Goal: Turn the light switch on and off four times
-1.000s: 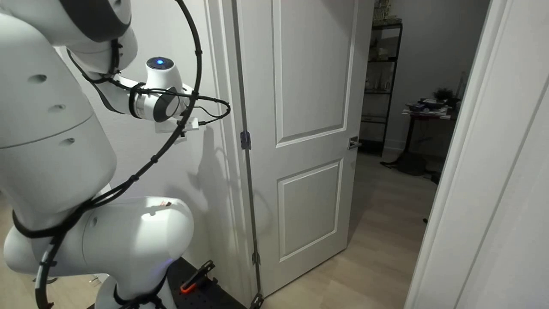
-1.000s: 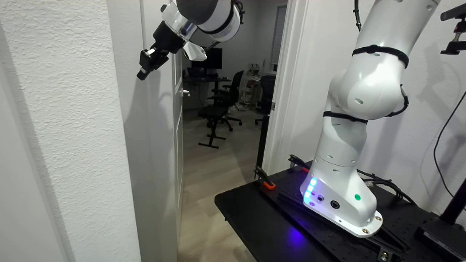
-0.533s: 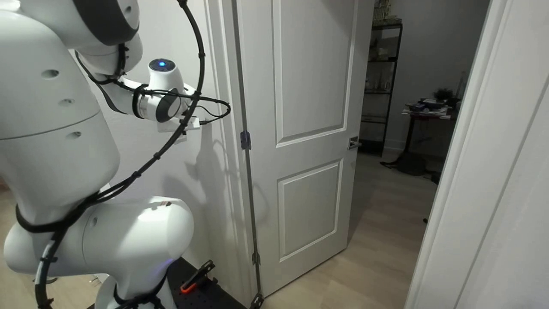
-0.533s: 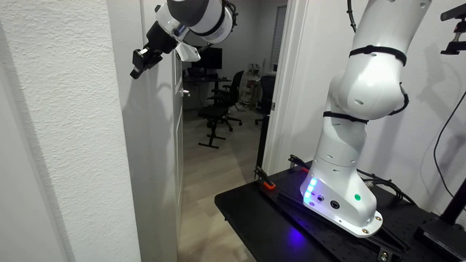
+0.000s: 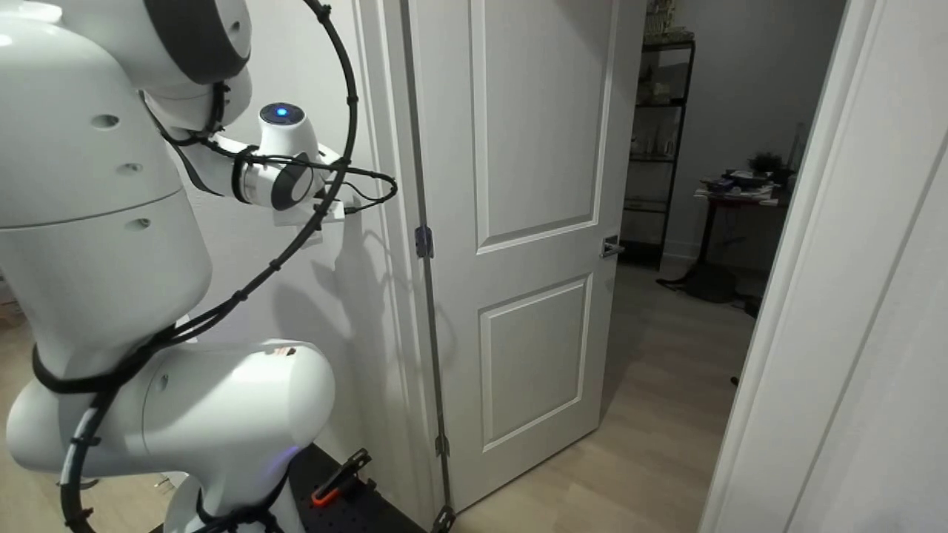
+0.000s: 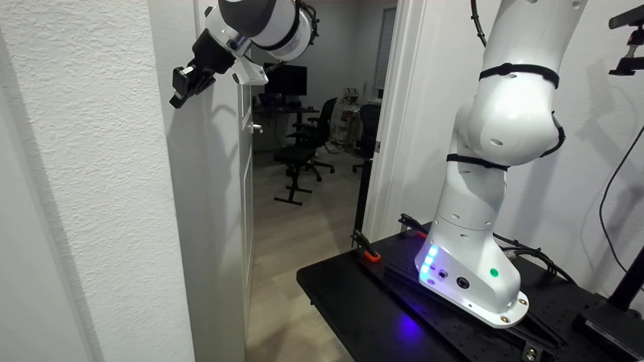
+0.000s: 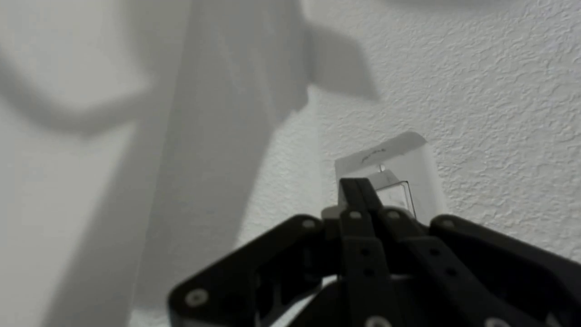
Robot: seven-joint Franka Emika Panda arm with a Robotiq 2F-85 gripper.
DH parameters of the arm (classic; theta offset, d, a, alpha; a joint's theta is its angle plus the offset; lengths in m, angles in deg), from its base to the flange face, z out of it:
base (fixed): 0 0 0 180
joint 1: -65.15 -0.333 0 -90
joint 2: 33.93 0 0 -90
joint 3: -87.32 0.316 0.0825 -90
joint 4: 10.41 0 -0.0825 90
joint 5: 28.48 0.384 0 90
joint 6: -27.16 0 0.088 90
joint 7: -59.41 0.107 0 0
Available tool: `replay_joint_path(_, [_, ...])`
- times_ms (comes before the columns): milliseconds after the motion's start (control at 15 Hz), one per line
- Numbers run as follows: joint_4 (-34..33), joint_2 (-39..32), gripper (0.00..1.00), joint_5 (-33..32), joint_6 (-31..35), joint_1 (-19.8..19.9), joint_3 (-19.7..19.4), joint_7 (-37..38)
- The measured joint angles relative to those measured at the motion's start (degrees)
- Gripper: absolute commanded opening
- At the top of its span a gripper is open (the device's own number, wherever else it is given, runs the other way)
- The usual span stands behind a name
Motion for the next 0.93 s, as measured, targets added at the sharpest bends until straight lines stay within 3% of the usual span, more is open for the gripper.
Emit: replay_joint_path(933, [-5.8, -6.7, 0.00, 1.6, 1.4, -1.4, 0.8, 0.0])
